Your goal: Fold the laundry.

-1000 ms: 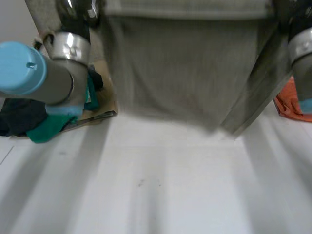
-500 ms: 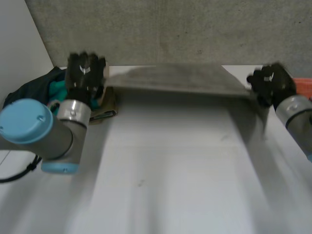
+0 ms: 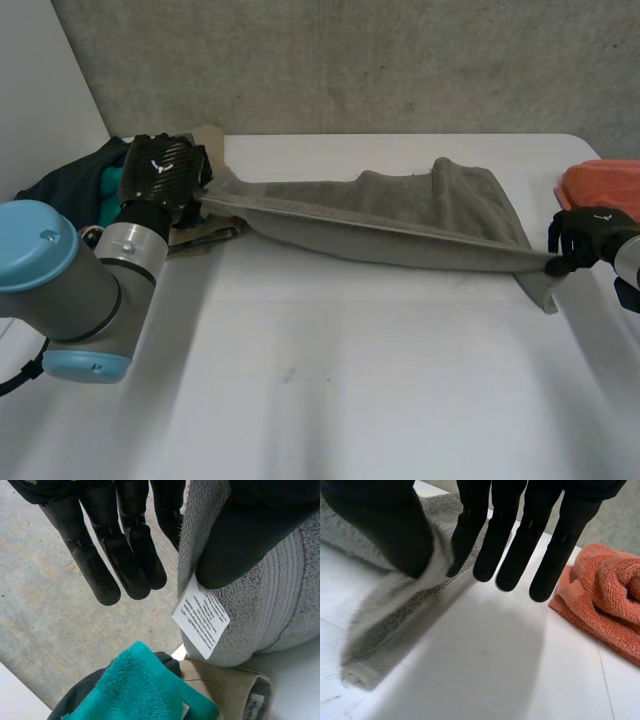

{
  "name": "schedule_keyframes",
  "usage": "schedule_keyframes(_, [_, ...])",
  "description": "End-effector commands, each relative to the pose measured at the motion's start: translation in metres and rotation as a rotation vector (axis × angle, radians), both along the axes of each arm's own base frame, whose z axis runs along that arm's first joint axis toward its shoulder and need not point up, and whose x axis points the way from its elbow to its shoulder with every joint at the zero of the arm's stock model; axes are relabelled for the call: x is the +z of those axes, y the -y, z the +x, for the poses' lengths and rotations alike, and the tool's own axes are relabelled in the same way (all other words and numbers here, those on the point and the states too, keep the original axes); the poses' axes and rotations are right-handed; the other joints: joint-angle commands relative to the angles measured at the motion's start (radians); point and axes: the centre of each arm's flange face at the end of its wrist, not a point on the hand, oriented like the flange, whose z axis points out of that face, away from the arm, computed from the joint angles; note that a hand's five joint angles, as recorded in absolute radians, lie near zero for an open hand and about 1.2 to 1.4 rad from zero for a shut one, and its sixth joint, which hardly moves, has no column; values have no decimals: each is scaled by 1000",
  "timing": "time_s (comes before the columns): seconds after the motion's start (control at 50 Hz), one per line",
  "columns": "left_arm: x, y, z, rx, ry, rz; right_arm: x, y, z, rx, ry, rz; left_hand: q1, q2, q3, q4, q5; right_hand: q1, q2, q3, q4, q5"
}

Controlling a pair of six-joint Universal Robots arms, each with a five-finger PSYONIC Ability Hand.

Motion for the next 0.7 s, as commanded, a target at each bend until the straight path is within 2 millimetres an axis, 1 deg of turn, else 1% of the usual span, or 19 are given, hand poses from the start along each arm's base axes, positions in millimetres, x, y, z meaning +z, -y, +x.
schedule_keyframes(0.02, [11,-17,7,0,36,70,16,-5,-14,-21,-6,0,245,197,201,195,239,337,334,343,358,398])
schedule_keyframes(0.08, [17,-28,12,0,57,113,33,-10,-22,-17,-5,-22,245,197,201,195,239,337,334,343,358,398])
schedule_keyframes(0.12, [23,-41,17,1,76,166,44,-14,-23,4,-18,-42,245,197,201,195,239,337,334,343,358,398])
schedule_keyframes(0.14, [26,-45,20,3,83,185,56,-21,-24,32,-50,-62,245,197,201,195,239,337,334,343,358,398])
schedule_keyframes(0.16, [28,-51,21,1,90,205,62,-26,-23,51,-71,-66,245,197,201,195,239,337,334,343,358,398])
schedule_keyframes(0.18, [32,-64,26,-1,112,254,73,-37,-24,89,-126,-73,245,197,201,195,239,337,334,343,358,398])
schedule_keyframes(0.22, [34,-73,29,-2,133,290,84,-50,-26,121,-205,-74,245,197,201,195,239,337,334,343,358,398])
schedule_keyframes(0.24, [37,-85,33,-3,172,330,91,-57,-26,140,-251,-80,245,197,201,195,239,337,334,343,358,398])
schedule_keyframes(0.26, [38,-90,35,-5,195,348,101,-71,-28,175,-346,-86,245,197,201,195,239,337,334,343,358,398])
schedule_keyframes(0.32, [37,-110,43,-17,302,418,112,-91,-29,231,-488,-88,245,197,201,195,239,337,334,343,358,398])
schedule_keyframes(0.34, [35,-114,44,-21,328,434,115,-103,-29,264,-569,-82,245,197,201,195,239,337,334,343,358,398])
schedule_keyframes(0.42, [23,-128,47,-45,423,504,109,-120,-27,329,-688,-47,245,197,201,195,239,337,334,343,358,398])
schedule_keyframes(0.5, [9,-123,44,-54,438,532,89,-121,-27,344,-704,27,245,197,201,195,239,337,334,343,358,398])
schedule_keyframes(0.52, [3,-120,43,-55,442,544,85,-119,-26,350,-705,34,245,197,201,195,239,337,334,343,358,398])
schedule_keyframes(0.54, [-11,-112,40,-56,452,568,79,-117,-25,357,-705,44,245,197,201,195,239,337,334,343,358,398])
schedule_keyframes(0.56, [-15,-108,39,-57,453,571,66,-109,-20,380,-707,54,245,197,201,195,239,337,334,343,358,398])
schedule_keyframes(0.6, [-26,-96,34,-53,452,568,54,-100,-14,401,-716,43,245,197,201,195,239,337,334,343,358,398])
schedule_keyframes(0.64, [-30,-85,30,-49,445,549,44,-84,-5,408,-744,-15,245,197,201,195,239,337,334,343,358,398])
schedule_keyframes(0.7, [-36,-64,21,-39,427,494,39,-67,0,387,-776,-90,245,197,201,195,239,337,334,343,358,398])
